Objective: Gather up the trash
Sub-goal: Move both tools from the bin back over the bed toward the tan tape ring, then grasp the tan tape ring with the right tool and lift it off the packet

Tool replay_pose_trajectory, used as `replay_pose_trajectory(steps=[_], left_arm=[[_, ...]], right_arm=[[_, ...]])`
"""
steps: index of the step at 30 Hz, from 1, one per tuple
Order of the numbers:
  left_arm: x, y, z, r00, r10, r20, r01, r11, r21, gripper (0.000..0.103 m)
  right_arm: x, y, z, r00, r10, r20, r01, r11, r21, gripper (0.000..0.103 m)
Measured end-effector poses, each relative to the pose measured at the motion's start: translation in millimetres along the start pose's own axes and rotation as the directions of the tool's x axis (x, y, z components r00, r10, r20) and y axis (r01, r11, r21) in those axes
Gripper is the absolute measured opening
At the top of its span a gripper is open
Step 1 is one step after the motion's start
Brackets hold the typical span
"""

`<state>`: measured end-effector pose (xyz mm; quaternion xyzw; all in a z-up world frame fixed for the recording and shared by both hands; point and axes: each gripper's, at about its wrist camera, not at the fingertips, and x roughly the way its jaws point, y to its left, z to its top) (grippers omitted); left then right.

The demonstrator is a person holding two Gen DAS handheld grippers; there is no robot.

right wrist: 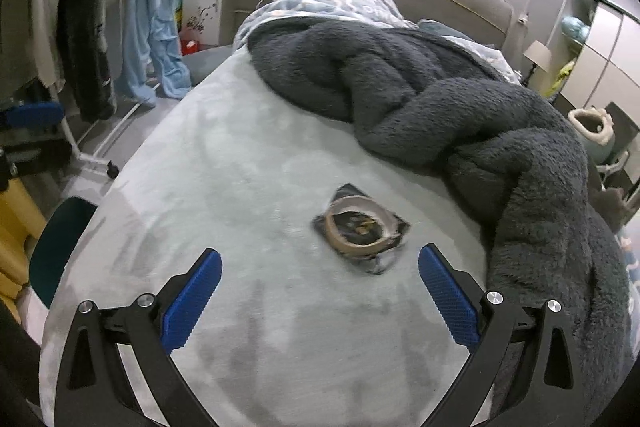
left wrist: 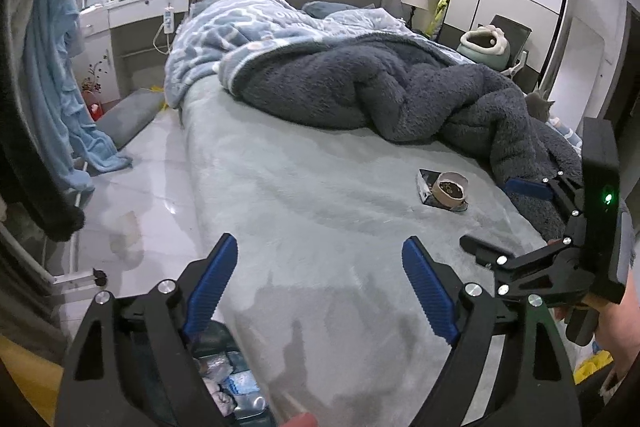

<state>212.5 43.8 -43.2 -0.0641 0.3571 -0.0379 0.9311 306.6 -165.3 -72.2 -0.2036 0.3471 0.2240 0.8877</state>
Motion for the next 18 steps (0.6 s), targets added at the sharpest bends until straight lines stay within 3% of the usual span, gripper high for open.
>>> replay_pose_trajectory(steps=[12, 13, 15, 18], left_arm=[[45, -17, 20, 0.999, -0.045, -0.025, 0.045, 0.999, 0.021, 0.088], [47, -17, 21, 0.998, -0.049, -0.028, 0.050, 0.999, 0.021, 0.088], [51, -18, 23, 0.998, -0.061, -0.029, 0.061, 0.998, 0.022, 0.088], [56, -18, 27, 0.997, -0.070, -0.025, 0.071, 0.997, 0.021, 0.088]], right_arm=[[22, -40, 5, 0.998, 0.049, 0.046, -0.054, 0.992, 0.115, 0.099], [24, -41, 5, 0.998, 0.048, 0.047, -0.053, 0.991, 0.119, 0.098], [32, -45, 3, 0.998, 0.046, 0.043, -0.051, 0.990, 0.132, 0.086], [42, -48, 1, 0.998, 0.045, 0.032, -0.049, 0.990, 0.135, 0.082]])
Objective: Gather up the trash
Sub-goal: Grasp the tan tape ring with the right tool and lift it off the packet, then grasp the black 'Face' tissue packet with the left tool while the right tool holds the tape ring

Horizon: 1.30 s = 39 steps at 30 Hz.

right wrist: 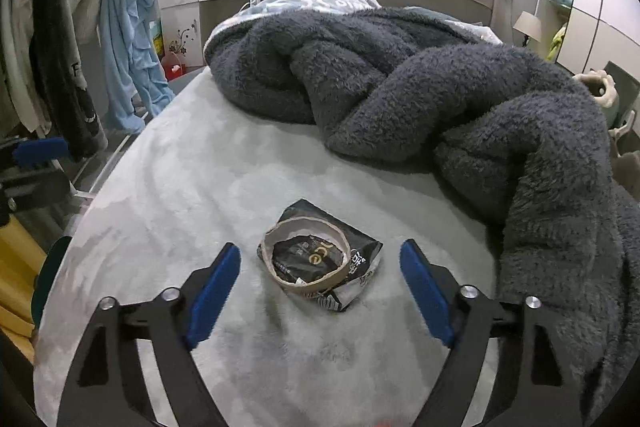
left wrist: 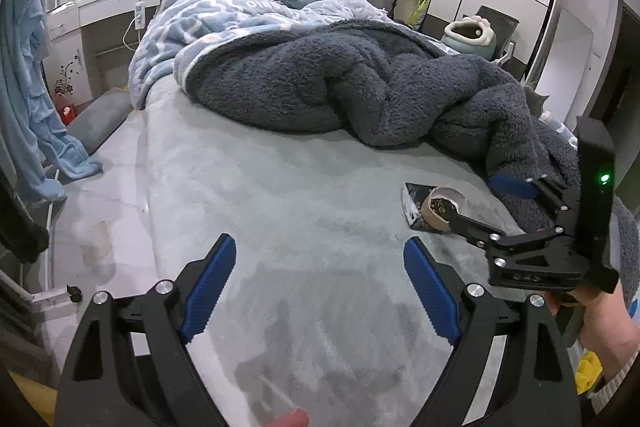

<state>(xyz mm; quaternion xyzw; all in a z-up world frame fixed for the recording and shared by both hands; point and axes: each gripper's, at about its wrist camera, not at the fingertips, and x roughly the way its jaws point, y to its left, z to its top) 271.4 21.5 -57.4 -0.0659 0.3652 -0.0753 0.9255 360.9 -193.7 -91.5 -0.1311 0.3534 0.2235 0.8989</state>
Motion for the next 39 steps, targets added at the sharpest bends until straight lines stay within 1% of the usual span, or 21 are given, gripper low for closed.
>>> replay_pose_trajectory(steps=[3, 7, 10, 12, 13, 16, 20, 23, 32, 36, 39], left_arm=[[4, 0, 4, 1.000, -0.012, 0.004, 0.012, 1.000, -0.005, 0.088], [12, -2, 8, 1.000, -0.025, 0.000, 0.025, 1.000, -0.011, 0.088], [16, -5, 10, 0.999, -0.032, -0.001, 0.032, 0.999, -0.008, 0.088], [18, -7, 11, 0.999, -0.039, -0.001, 0.039, 0.999, -0.008, 0.088], [19, -8, 11, 0.999, -0.042, -0.001, 0.042, 0.999, -0.008, 0.088], [22, -12, 11, 0.999, -0.054, 0.000, 0.054, 0.999, -0.007, 0.088], [29, -22, 10, 0.998, -0.063, -0.008, 0.063, 0.998, 0.012, 0.088], [36, -29, 9, 0.998, -0.064, -0.018, 0.065, 0.998, 0.020, 0.088], [58, -64, 8, 0.995, -0.086, -0.044, 0.088, 0.995, 0.047, 0.089], [71, -81, 8, 0.992, -0.109, -0.064, 0.112, 0.992, 0.051, 0.089], [81, -95, 8, 0.990, -0.118, -0.079, 0.123, 0.990, 0.063, 0.089]], right_arm=[[9, 1, -2, 1.000, 0.012, -0.009, -0.012, 1.000, -0.009, 0.080], [16, 8, -5, 1.000, 0.024, -0.019, -0.025, 0.999, -0.034, 0.075], [23, 9, -6, 0.999, 0.006, -0.033, -0.008, 0.999, -0.046, 0.067], [27, 9, -6, 0.999, -0.004, -0.041, 0.002, 0.999, -0.047, 0.053], [29, 7, -6, 0.999, -0.008, -0.046, 0.006, 0.999, -0.044, 0.051], [27, -1, -6, 0.999, -0.010, -0.043, 0.009, 1.000, -0.011, 0.051], [14, -12, -2, 1.000, 0.015, -0.024, -0.014, 0.999, 0.043, 0.051], [4, -20, -3, 1.000, 0.004, -0.020, -0.003, 0.998, 0.065, 0.050], [-8, -61, -27, 0.995, -0.053, -0.088, 0.067, 0.984, 0.163, 0.050], [-16, -68, -38, 0.992, -0.060, -0.115, 0.081, 0.980, 0.184, 0.050], [-25, -65, -46, 0.990, -0.055, -0.130, 0.081, 0.975, 0.206, 0.050]])
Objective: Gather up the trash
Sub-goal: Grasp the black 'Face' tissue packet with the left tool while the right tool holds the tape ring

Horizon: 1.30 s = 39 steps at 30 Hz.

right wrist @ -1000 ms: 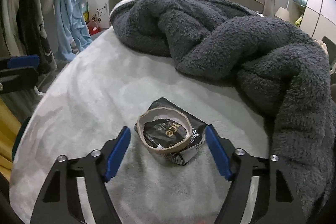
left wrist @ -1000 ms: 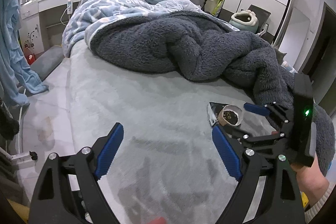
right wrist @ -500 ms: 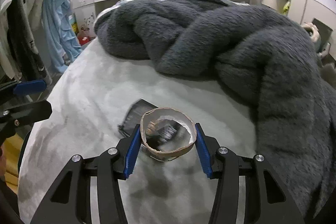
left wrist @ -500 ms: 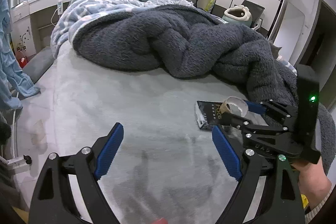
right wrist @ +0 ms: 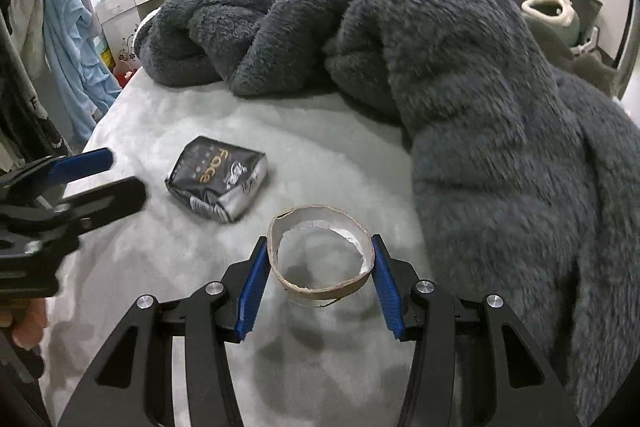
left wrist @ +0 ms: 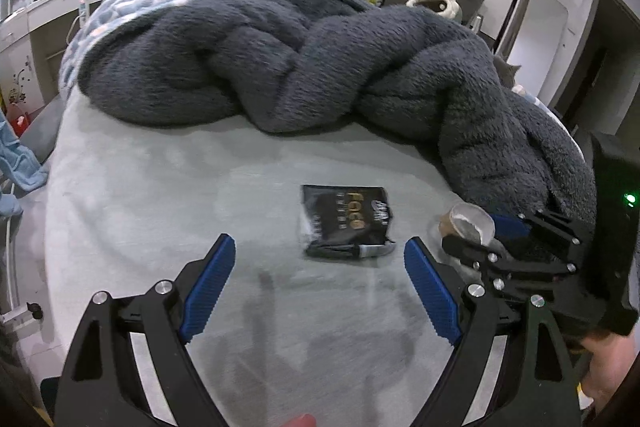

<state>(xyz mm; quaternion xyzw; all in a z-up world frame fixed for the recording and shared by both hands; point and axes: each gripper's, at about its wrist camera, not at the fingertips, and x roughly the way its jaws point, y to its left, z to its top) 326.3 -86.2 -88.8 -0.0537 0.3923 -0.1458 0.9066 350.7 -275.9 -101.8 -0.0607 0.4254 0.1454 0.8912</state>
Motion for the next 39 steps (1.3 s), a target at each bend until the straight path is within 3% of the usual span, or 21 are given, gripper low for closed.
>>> replay_pose_trajectory(steps=[8, 18, 39], left_arm=[[29, -18, 3, 0.999, 0.011, -0.049, -0.008, 0.999, 0.047, 0.091], [56, -16, 5, 0.995, 0.030, -0.098, -0.024, 0.998, 0.057, 0.091], [89, -22, 7, 0.990, 0.061, -0.130, -0.051, 0.995, 0.080, 0.093]], right_arm=[[-25, -6, -18, 0.999, 0.032, -0.010, -0.032, 0.999, 0.016, 0.050], [-24, -5, -23, 0.998, 0.049, -0.035, -0.048, 0.999, 0.006, 0.050], [-29, -4, -26, 0.996, 0.075, -0.044, -0.075, 0.997, 0.001, 0.050]])
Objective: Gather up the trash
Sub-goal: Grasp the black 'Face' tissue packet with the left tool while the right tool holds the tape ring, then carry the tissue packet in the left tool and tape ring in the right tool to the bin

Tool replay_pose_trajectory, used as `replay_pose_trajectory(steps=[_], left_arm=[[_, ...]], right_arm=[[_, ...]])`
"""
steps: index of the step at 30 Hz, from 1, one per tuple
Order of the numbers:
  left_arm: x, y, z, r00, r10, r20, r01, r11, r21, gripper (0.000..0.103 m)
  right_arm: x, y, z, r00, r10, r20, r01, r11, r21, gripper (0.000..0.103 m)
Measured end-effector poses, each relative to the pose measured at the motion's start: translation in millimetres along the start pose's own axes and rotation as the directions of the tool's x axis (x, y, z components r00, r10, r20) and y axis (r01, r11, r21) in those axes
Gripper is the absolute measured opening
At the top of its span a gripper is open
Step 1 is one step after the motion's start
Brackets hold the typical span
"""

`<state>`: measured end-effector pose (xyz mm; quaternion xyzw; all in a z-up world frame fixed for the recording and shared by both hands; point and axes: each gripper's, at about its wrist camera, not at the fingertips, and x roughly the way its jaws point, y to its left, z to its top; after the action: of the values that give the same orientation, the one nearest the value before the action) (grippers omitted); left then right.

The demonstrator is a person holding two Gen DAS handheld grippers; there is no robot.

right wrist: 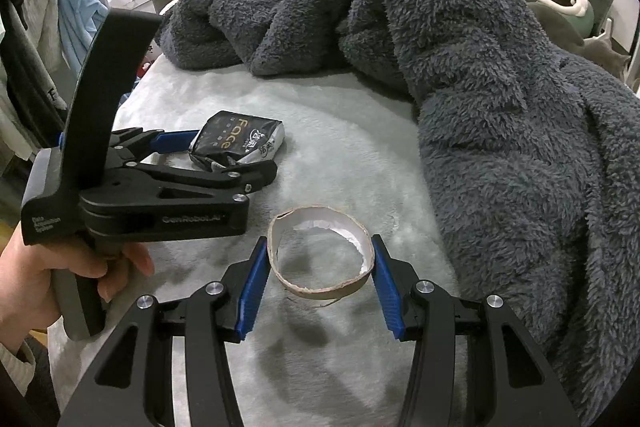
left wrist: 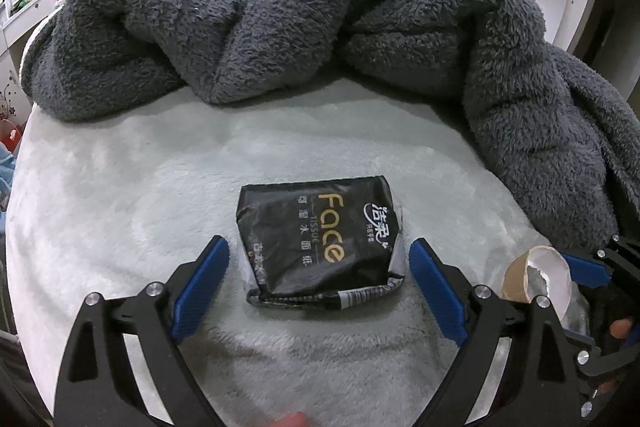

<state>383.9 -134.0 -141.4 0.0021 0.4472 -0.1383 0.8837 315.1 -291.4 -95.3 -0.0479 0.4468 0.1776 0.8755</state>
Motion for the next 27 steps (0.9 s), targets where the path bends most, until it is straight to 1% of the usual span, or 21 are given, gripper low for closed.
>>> replay_pose_trajectory(steps=[1, 2, 5, 7, 11, 17, 27], left_arm=[[1, -1, 0, 1.000, 0.003, 0.000, -0.003, 1.000, 0.003, 0.092], [1, -1, 0, 1.000, 0.006, 0.002, -0.006, 1.000, 0.002, 0.086], [-1, -3, -1, 1.000, 0.011, 0.010, -0.011, 1.000, -0.007, 0.079], [-4, -2, -2, 1.000, 0.010, 0.014, -0.010, 1.000, -0.004, 0.076], [-11, -3, -5, 1.000, 0.016, 0.018, -0.016, 1.000, 0.008, 0.075], [-33, -2, -9, 0.999, 0.033, 0.039, -0.034, 0.999, 0.012, 0.075], [-75, 16, -27, 0.997, 0.057, 0.059, -0.057, 0.998, -0.008, 0.074]], right_arm=[[0, 0, 0, 1.000, 0.001, 0.000, -0.001, 1.000, -0.001, 0.050], [0, 1, 0, 1.000, 0.001, 0.000, -0.001, 1.000, -0.002, 0.050], [3, 2, 0, 1.000, 0.002, -0.004, -0.002, 1.000, -0.008, 0.050], [4, 2, 0, 1.000, 0.002, -0.005, -0.002, 1.000, -0.012, 0.050], [-2, 4, 0, 1.000, 0.012, 0.003, -0.012, 1.000, -0.003, 0.050], [-11, 11, -2, 1.000, 0.015, 0.010, -0.015, 1.000, -0.006, 0.050], [-18, 26, -9, 1.000, 0.017, 0.004, -0.017, 1.000, -0.012, 0.050]])
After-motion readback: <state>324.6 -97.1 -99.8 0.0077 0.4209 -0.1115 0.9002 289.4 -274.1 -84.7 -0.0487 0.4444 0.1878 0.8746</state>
